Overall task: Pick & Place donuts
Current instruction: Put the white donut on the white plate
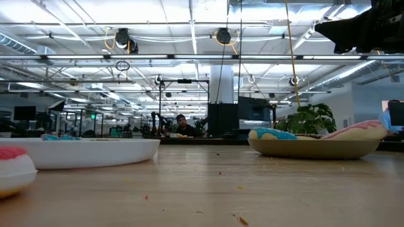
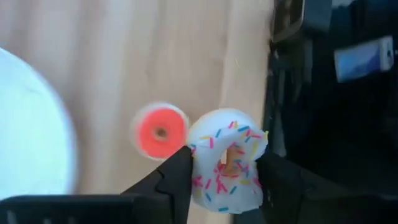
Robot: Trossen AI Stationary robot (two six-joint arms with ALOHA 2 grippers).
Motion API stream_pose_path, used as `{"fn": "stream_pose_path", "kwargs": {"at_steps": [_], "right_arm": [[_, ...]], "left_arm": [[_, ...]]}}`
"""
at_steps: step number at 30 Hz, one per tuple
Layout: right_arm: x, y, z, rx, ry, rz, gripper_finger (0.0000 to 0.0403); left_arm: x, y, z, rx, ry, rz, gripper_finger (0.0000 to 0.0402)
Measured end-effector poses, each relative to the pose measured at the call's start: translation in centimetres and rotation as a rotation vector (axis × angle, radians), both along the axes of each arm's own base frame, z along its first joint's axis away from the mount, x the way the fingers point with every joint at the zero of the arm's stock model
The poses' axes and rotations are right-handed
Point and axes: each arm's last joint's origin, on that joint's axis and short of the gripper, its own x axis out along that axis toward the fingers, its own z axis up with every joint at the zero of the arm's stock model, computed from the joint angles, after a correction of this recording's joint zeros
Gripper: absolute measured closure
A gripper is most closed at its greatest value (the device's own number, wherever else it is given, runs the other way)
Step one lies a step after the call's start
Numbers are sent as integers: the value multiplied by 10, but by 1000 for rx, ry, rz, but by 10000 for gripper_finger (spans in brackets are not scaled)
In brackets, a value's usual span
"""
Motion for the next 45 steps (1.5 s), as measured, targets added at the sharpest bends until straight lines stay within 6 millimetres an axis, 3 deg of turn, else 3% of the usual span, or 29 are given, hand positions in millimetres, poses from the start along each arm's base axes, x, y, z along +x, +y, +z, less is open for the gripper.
{"fn": "stream_pose_path", "kwargs": {"at_steps": [6,12,17,24,29,45], "right_arm": [[0,0,0,-2,-3,0,403],[0,0,1,-1,-7,-1,403],[0,0,1,-6,-6,-2,403],[0,0,1,-15,-5,-3,403],[0,0,1,-17,-4,-3,403],[0,0,1,-28,-3,-6,403]], "left_arm": [[-13,38,58,65,-106,-26,266],[-18,87,89,208,-120,-20,281],[-4,121,87,328,-70,-5,286],[23,148,58,365,52,-23,286],[24,155,47,332,106,-38,286],[22,153,51,261,118,8,286]]}}
